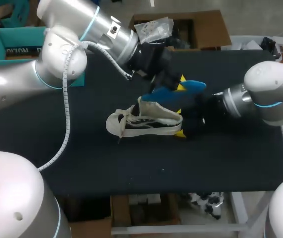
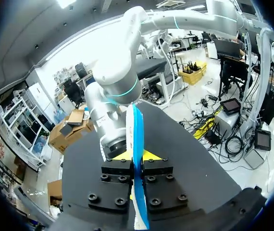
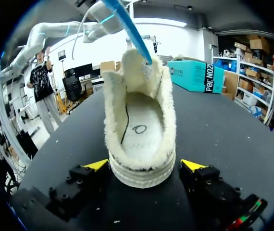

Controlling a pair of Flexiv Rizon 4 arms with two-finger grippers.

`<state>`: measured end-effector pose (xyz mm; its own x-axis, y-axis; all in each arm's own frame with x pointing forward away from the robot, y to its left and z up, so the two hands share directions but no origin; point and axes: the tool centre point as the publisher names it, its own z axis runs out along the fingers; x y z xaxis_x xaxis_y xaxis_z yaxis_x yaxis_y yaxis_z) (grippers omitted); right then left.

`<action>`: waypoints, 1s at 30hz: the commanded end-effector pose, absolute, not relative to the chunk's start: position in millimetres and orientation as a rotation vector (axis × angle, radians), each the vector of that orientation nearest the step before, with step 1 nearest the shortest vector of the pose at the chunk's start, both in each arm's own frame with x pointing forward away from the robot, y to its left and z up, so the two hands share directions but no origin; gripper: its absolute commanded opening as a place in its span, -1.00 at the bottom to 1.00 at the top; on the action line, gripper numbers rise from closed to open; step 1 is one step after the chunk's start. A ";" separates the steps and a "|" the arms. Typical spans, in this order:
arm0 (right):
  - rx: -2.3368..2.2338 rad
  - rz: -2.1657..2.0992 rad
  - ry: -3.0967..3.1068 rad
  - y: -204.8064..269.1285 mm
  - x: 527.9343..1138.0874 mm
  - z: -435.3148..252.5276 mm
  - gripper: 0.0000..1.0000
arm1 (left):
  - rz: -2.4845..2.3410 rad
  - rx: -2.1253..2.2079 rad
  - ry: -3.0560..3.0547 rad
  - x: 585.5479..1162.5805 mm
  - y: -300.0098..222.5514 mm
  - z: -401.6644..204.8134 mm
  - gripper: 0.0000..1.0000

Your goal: Open the shoe tongue, take the insole out of the shoe, put the insole back into the shoe, and pack the shoe into the shoebox

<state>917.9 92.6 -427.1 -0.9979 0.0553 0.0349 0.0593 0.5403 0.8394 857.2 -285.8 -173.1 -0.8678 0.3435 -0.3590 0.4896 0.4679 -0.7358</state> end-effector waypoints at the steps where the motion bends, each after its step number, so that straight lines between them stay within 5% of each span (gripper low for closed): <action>1: -0.121 -1.511 -2.765 72.2 903.9 -418.6 1.00 | -1.488 0.761 2.498 858.5 -286.9 -159.1 -1.00; 12: -0.138 -1.442 -2.818 42.7 895.3 -396.6 1.00 | -1.840 0.827 2.406 870.7 -281.3 -87.1 -1.00; 24: -0.011 -1.126 -2.896 26.1 922.9 -349.3 1.00 | -1.840 0.827 2.406 870.7 -281.3 -87.1 -1.00; 30: 0.054 -1.003 -2.935 19.5 943.5 -325.3 1.00 | -1.950 0.612 2.222 858.9 -222.2 -79.4 -1.00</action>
